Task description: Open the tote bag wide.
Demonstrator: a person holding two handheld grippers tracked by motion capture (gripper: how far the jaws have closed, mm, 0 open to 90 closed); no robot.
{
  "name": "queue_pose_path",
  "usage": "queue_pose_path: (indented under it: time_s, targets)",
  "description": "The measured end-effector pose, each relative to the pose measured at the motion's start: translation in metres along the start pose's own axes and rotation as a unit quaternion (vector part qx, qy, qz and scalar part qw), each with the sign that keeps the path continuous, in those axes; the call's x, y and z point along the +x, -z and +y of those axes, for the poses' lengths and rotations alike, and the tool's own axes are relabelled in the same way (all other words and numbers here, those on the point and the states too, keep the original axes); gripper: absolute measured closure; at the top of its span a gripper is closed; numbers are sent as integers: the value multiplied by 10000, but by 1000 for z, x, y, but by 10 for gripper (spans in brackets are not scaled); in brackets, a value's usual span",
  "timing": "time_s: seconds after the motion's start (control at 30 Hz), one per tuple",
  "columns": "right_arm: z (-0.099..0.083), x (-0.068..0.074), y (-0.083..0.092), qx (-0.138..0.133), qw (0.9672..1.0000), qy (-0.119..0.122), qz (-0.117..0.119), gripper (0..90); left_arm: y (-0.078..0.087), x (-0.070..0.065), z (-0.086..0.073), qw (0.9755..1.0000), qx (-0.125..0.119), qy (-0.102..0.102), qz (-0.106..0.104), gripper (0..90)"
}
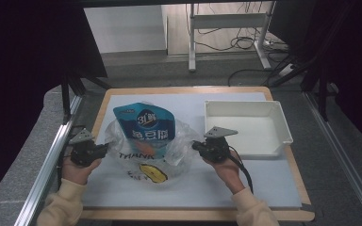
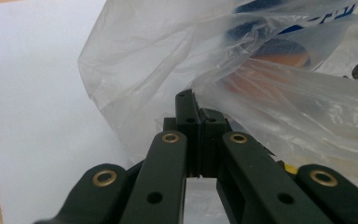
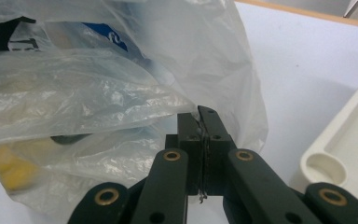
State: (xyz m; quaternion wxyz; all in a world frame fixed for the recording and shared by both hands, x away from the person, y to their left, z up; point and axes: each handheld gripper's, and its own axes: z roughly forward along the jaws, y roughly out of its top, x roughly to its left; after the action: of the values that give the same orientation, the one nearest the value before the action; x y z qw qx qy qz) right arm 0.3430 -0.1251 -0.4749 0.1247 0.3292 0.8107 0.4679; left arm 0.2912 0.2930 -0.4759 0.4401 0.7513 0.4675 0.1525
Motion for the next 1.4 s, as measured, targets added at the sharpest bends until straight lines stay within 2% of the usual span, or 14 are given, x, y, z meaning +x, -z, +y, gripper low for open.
queue_pose_path:
  time_s: [0.27, 0.43, 0.7, 1.0, 1.4]
  targets:
    - [-7, 2, -2, 127, 9998, 77, -95, 880, -5, -1, -8, 9999, 145, -10, -3, 896]
    - [-18, 3, -8, 343, 9993, 94, -143, 879, -11, 0, -15, 9996, 294, -22, -11, 896]
    - [-25, 6, -15, 548, 9981, 157, -217, 880, -20, 1, -25, 9988, 499, 3, -23, 896]
    - [-36, 5, -22, 862, 9959, 72, -250, 879, -26, 0, -35, 9976, 685, 35, -83, 894]
    - [-43, 4, -23, 1124, 9934, -6, -243, 878, -32, -3, -46, 9956, 929, 47, -131, 890]
